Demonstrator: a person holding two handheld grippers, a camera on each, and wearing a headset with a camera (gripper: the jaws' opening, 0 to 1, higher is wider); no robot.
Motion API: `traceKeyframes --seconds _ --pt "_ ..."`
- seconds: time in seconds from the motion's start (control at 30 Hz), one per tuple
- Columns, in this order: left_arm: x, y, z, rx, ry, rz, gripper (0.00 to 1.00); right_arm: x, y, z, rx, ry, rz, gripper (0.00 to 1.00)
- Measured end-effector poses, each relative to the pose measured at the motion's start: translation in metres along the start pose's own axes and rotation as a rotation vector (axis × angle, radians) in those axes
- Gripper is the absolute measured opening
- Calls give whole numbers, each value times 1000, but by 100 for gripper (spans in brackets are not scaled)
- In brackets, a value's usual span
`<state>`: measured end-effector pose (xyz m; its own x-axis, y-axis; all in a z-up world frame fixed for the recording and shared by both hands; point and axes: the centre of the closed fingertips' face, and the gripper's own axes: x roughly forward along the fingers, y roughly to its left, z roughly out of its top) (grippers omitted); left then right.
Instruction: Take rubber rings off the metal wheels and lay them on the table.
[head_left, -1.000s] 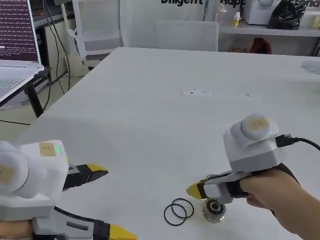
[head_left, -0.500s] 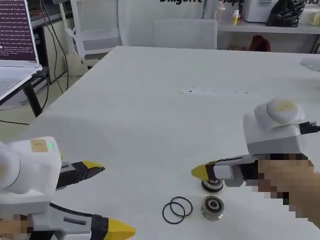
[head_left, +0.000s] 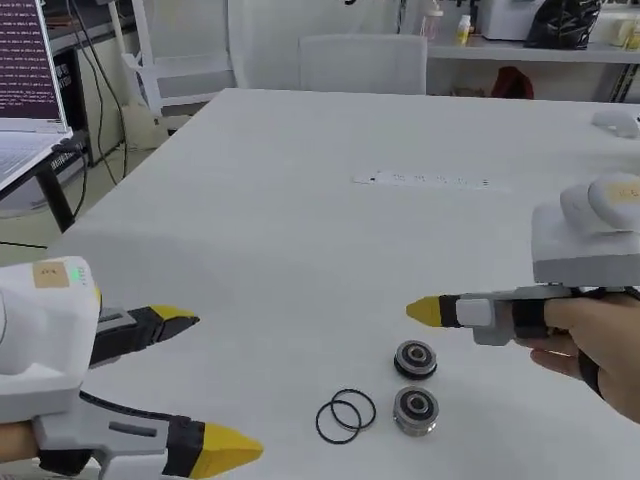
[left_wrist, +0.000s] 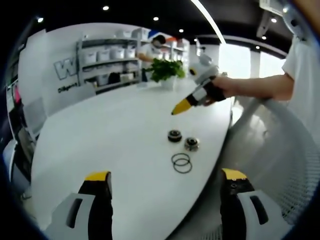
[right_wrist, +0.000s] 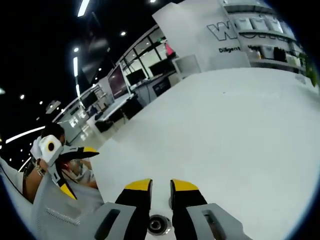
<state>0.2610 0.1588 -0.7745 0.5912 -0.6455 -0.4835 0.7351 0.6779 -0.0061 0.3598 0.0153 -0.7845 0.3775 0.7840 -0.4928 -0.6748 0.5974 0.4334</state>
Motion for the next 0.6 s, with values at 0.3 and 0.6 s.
traceKeyframes --seconds 0.3,0.6 --pt "-7 11 34 47 -51 31 91 0 -11 -8 32 18 -48 11" --pt "-4 14 78 123 -112 27 88 -4 -22 -12 82 9 -70 11"
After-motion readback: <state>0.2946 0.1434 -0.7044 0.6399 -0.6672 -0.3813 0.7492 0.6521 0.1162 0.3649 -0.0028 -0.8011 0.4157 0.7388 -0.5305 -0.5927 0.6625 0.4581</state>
